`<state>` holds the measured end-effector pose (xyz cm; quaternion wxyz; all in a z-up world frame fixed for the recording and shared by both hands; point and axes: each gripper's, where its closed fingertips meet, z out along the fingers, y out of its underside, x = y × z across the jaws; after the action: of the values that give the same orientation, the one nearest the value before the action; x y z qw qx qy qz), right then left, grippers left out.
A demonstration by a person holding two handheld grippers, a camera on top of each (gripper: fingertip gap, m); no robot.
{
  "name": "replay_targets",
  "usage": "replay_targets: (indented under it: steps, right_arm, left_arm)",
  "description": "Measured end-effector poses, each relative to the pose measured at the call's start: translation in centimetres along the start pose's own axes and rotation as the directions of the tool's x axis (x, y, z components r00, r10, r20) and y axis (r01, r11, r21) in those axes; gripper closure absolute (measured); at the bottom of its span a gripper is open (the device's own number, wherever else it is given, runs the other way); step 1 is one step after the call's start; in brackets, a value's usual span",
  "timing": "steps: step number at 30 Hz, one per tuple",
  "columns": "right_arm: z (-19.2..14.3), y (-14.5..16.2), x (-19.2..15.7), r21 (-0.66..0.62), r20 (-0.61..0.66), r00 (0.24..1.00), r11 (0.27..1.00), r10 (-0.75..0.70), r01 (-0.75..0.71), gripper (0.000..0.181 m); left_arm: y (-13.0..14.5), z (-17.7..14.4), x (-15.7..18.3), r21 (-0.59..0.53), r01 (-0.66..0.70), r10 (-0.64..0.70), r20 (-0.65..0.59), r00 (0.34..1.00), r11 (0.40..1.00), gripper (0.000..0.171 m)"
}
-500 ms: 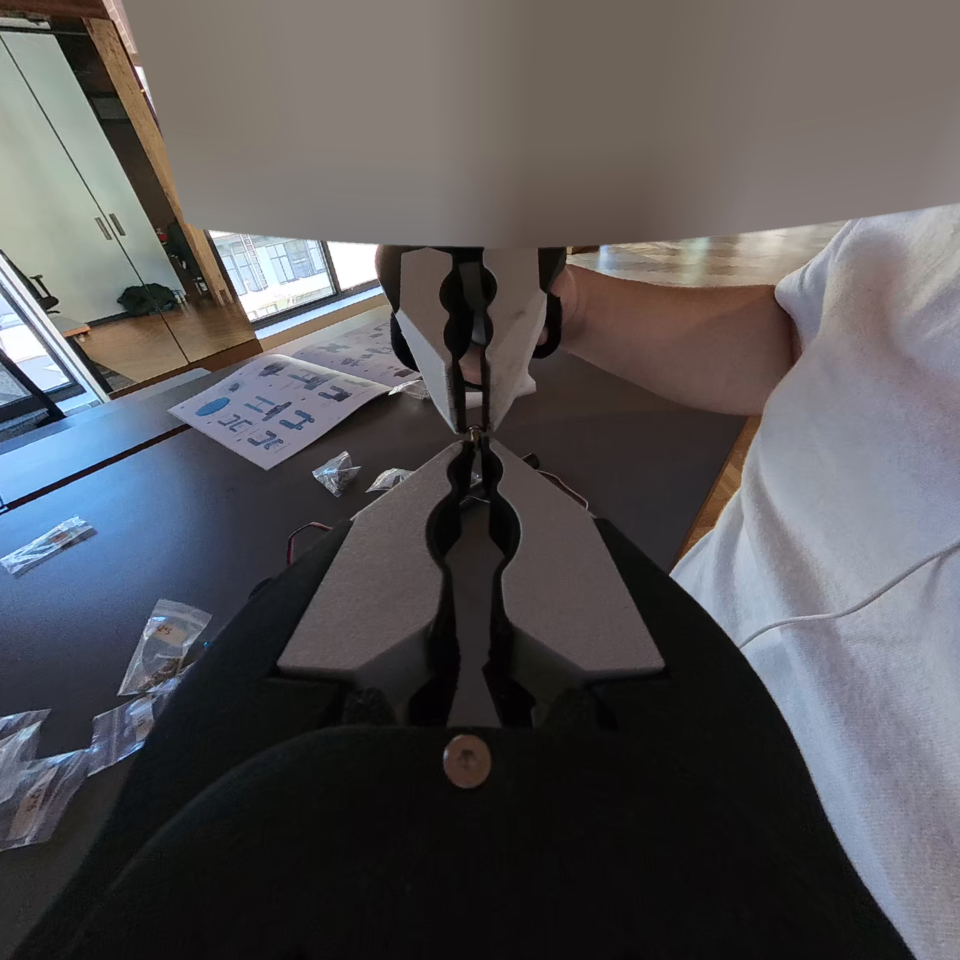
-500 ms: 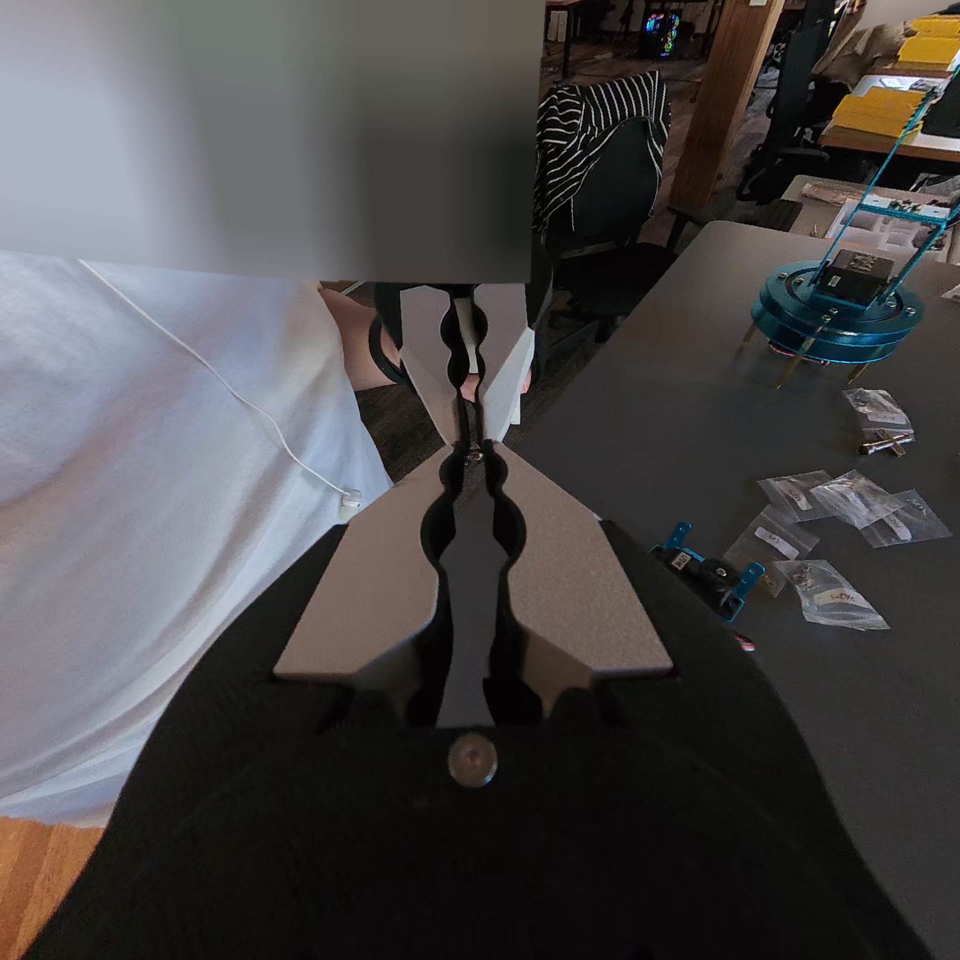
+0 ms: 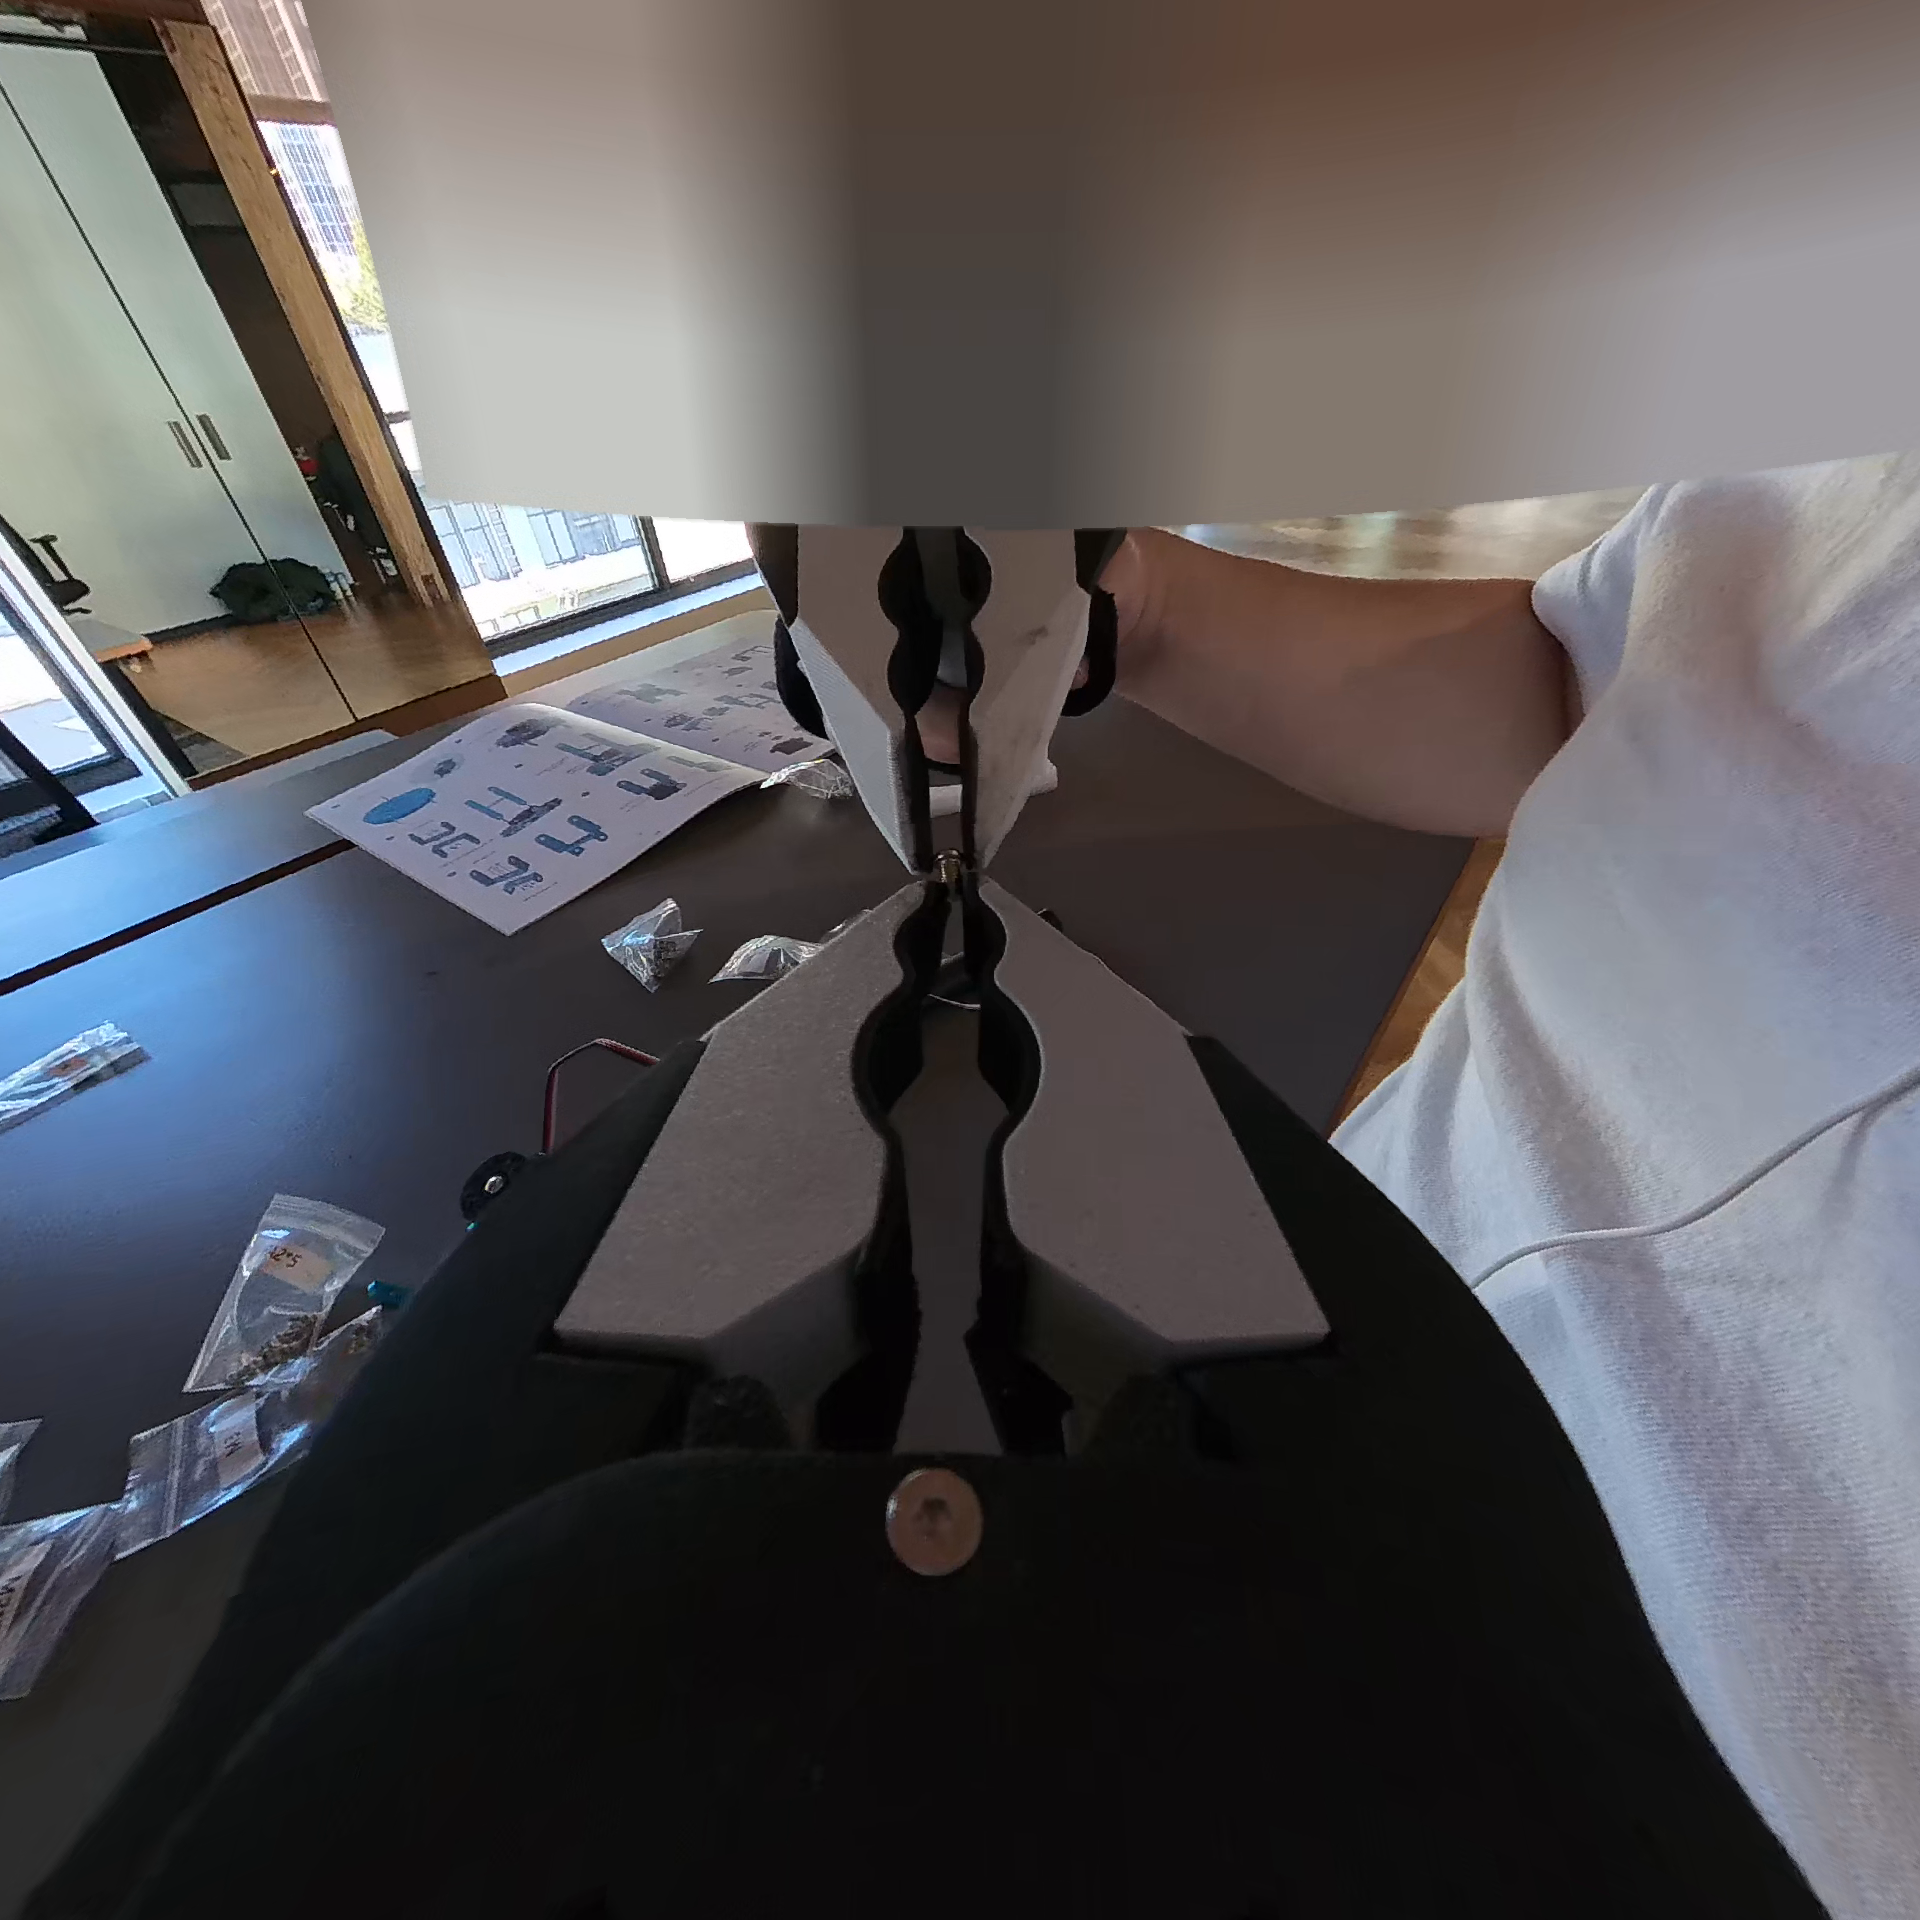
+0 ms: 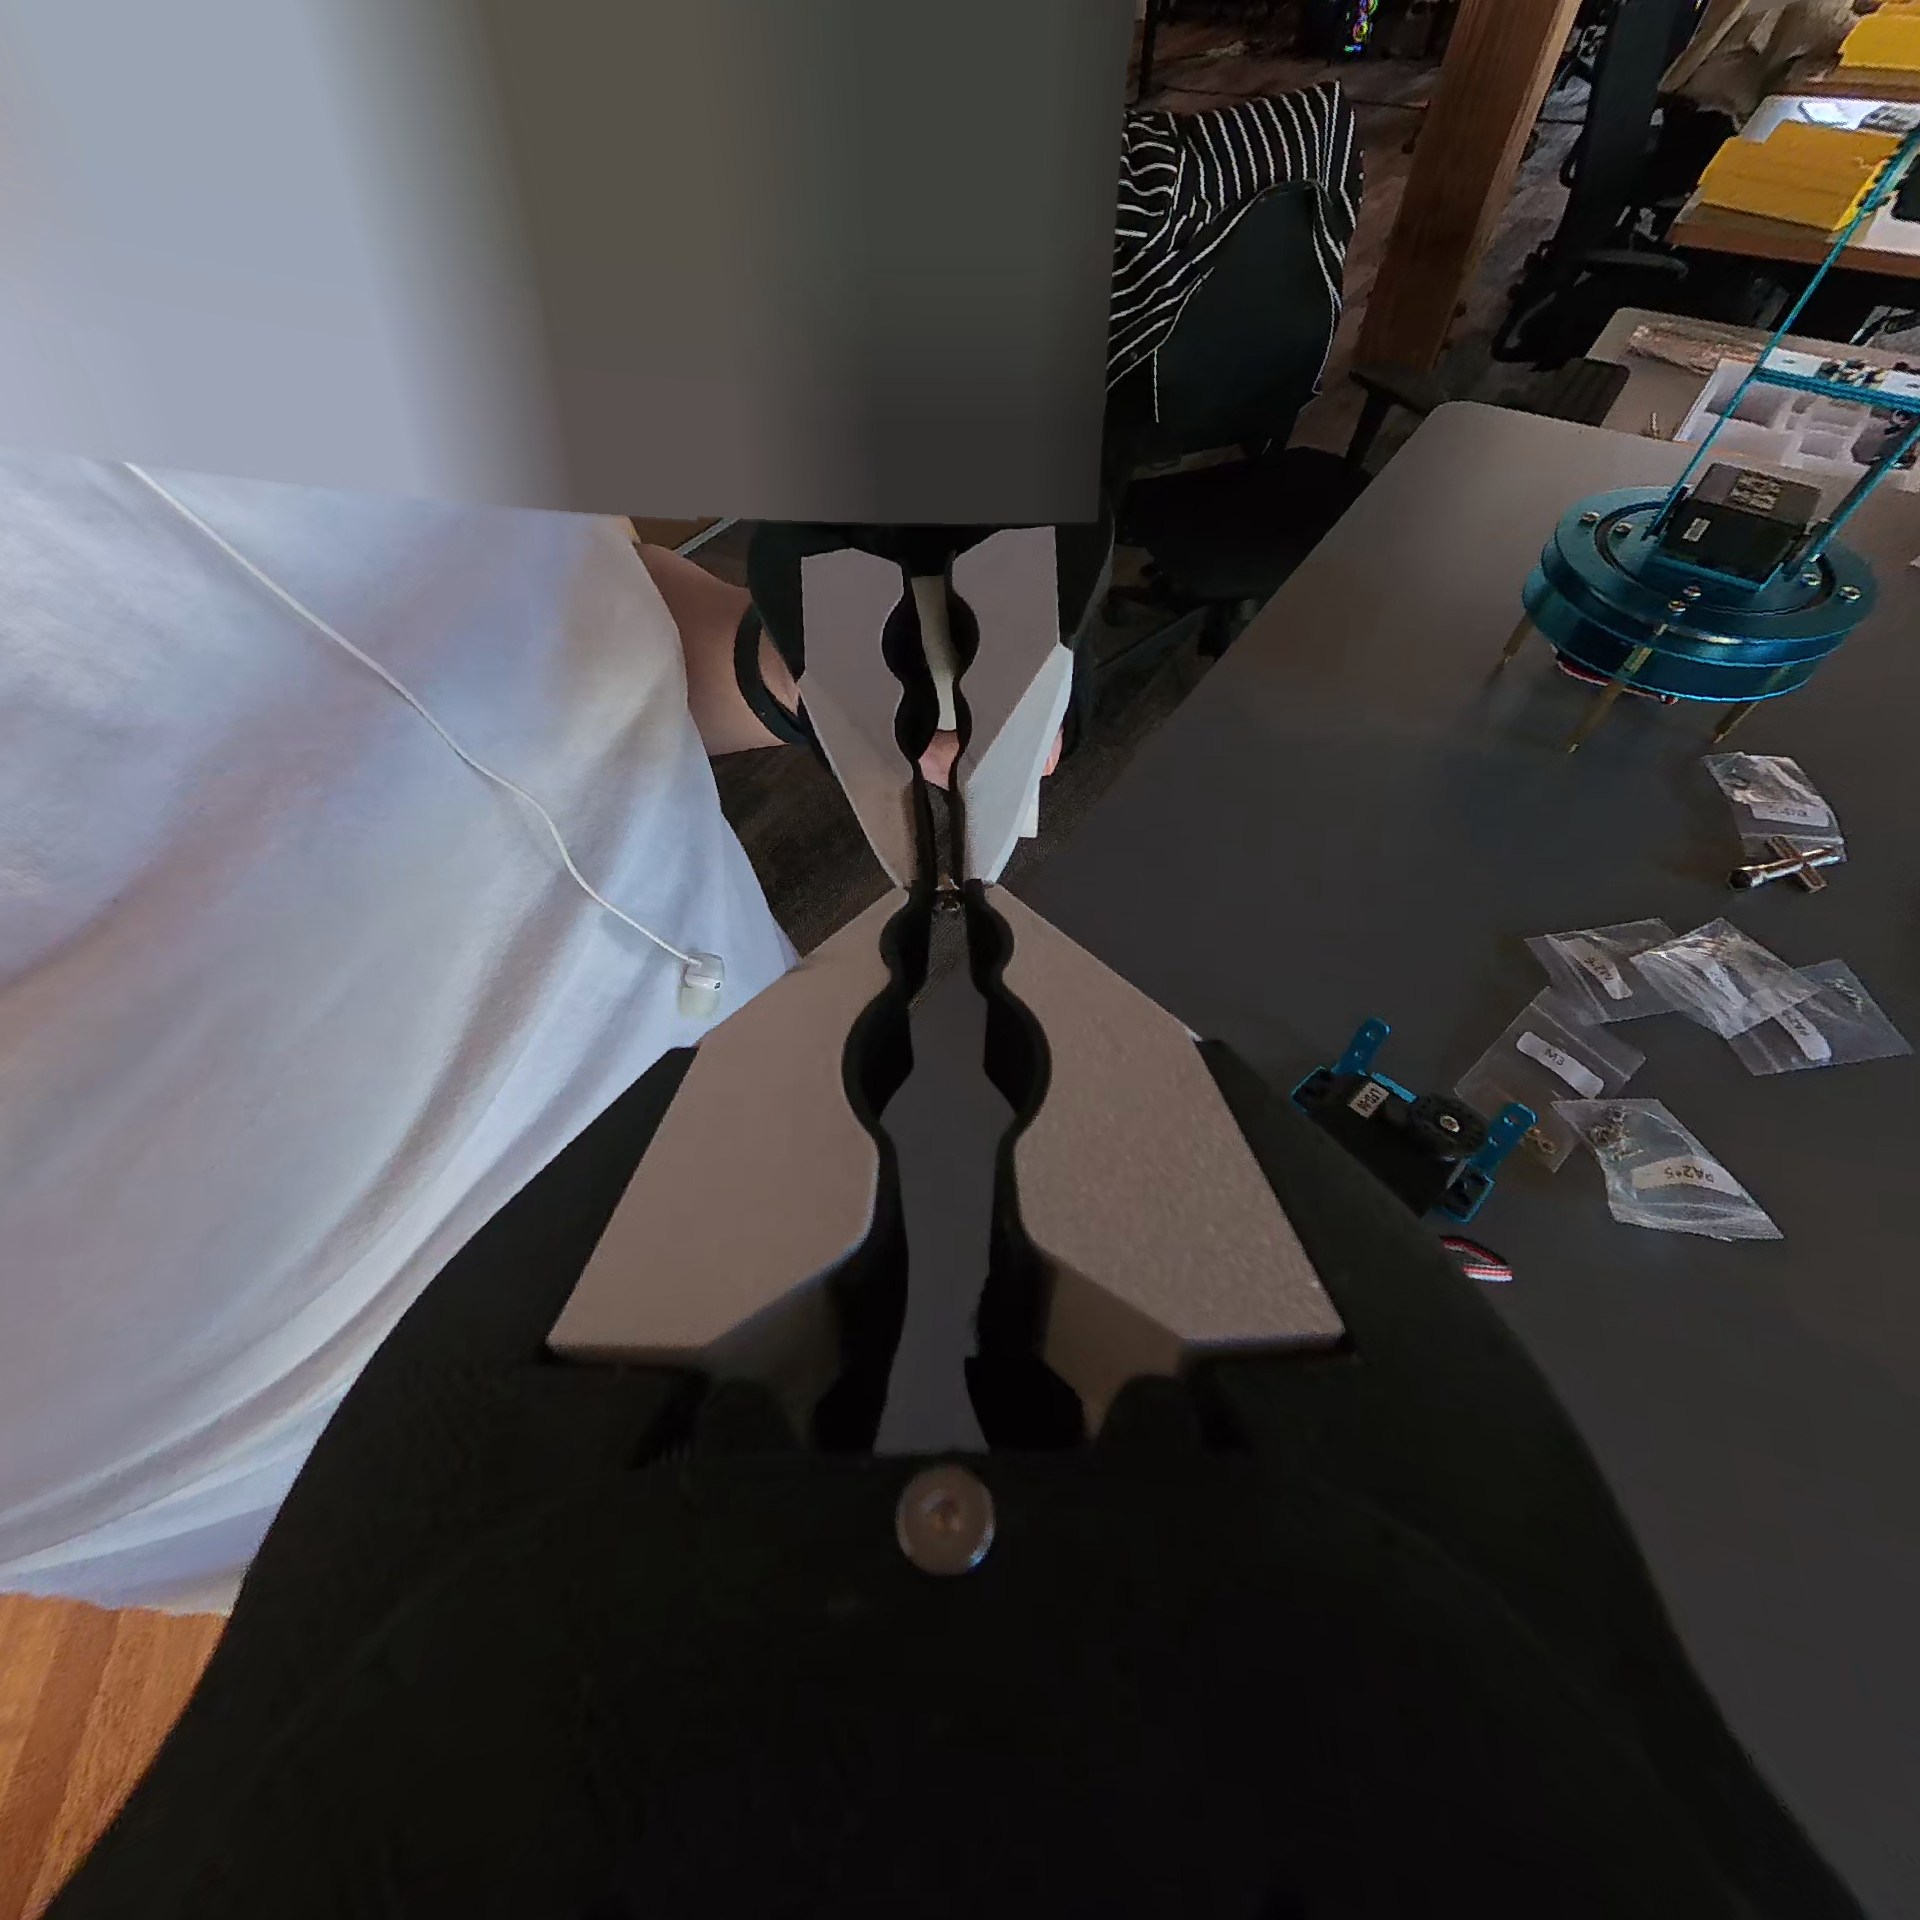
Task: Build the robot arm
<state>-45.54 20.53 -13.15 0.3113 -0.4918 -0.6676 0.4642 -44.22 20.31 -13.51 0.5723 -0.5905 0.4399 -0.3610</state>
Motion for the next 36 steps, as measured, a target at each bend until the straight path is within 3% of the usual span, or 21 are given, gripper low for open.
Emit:
replay_targets:
  steps: [12, 14, 19, 23, 27, 30, 36]
  right_arm:
    - [0.7, -0.2, 0.6, -0.009, 0.014, 1.0, 1.0, 0.01, -0.01, 0.176]
    - [0.9, 0.1, 1.5, -0.036, -0.024, 1.0, 0.999, 0.006, -0.007, 0.176]
    - [1.6, 1.8, 5.6, -0.227, -0.181, 0.983, 0.974, -0.036, -0.006, 0.175]
    - [3.5, 4.3, 7.6, -0.48, -0.153, 0.972, 0.873, -0.179, 0.085, 0.175]
    - [4.4, 7.7, 9.9, -0.689, -0.068, 0.956, 0.706, -0.285, 0.161, 0.175]
    - [4.7, 8.7, 10.7, -0.759, -0.001, 0.95, 0.619, -0.311, 0.201, 0.175]
    - [5.3, 9.4, 11.0, -0.815, 0.095, 0.95, 0.524, -0.298, 0.246, 0.175]
  left_arm:
    - [0.1, -0.7, -0.7, 0.048, 0.023, -0.023, -0.003, 1.0, 0.999, 0.169]
    - [0.5, -1.1, -1.4, 0.05, 0.012, -0.013, 0.028, 1.0, 0.999, 0.156]
    - [5.9, -3.1, -6.3, -0.107, 0.062, -0.042, 0.184, 0.982, 0.992, 0.138]
    - [10.4, -3.1, -9.6, -0.24, 0.112, -0.055, 0.233, 0.971, 0.964, 0.123]
    - [11.3, -1.7, -10.5, -0.297, 0.074, -0.016, 0.192, 0.981, 0.952, 0.128]
    - [12.5, -1.1, -10.9, -0.381, 0.037, 0.023, 0.152, 0.988, 0.924, 0.13]
    - [14.0, -0.9, -11.2, -0.464, -0.032, 0.091, 0.106, 0.99, 0.885, 0.136]
